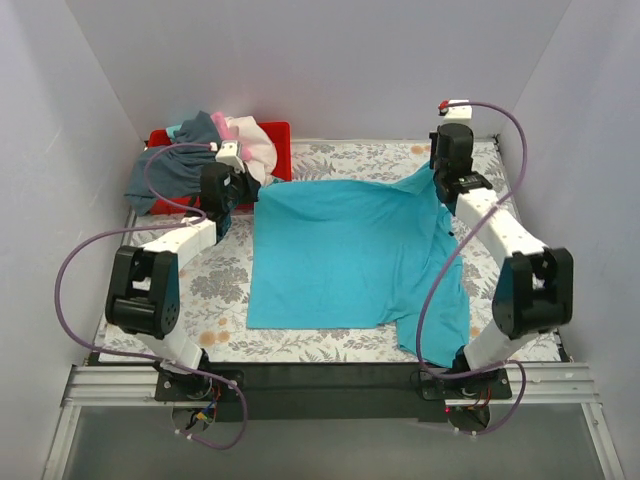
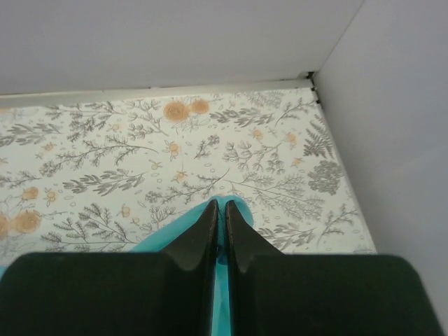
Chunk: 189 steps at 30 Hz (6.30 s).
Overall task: Fold and stack the t-shirts
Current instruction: Flatten the tshirt out, then fold the tshirt
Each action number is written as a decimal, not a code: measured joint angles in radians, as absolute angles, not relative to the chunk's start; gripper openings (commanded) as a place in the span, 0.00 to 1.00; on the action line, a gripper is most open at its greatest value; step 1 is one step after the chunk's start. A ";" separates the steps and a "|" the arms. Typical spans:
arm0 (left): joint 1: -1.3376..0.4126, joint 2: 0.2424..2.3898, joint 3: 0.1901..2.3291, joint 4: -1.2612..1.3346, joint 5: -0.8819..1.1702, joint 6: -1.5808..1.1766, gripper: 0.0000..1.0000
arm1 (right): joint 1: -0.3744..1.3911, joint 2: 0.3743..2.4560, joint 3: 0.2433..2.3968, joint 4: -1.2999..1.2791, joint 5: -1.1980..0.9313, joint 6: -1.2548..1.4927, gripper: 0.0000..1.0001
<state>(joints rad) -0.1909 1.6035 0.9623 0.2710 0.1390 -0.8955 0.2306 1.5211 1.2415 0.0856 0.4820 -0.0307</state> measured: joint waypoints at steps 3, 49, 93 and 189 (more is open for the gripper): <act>-0.187 1.676 1.018 0.308 0.102 -0.898 0.05 | 0.221 1.695 1.361 0.076 0.483 -0.008 0.01; -0.557 1.891 0.814 0.613 0.126 -1.044 0.89 | 0.217 2.028 1.282 0.094 0.129 0.211 0.48; -0.559 1.848 0.789 0.585 0.064 -1.034 0.89 | 0.215 1.866 1.286 0.158 -0.144 0.183 0.72; -0.613 0.997 0.467 -0.733 -0.252 -1.830 0.33 | 0.071 1.280 0.532 0.403 -0.187 0.260 0.79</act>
<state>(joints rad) -0.6128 0.9970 0.4667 -0.7330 -0.2516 -1.8297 0.0711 1.2797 0.5320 0.4034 -0.1867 0.2600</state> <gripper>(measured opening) 0.352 0.786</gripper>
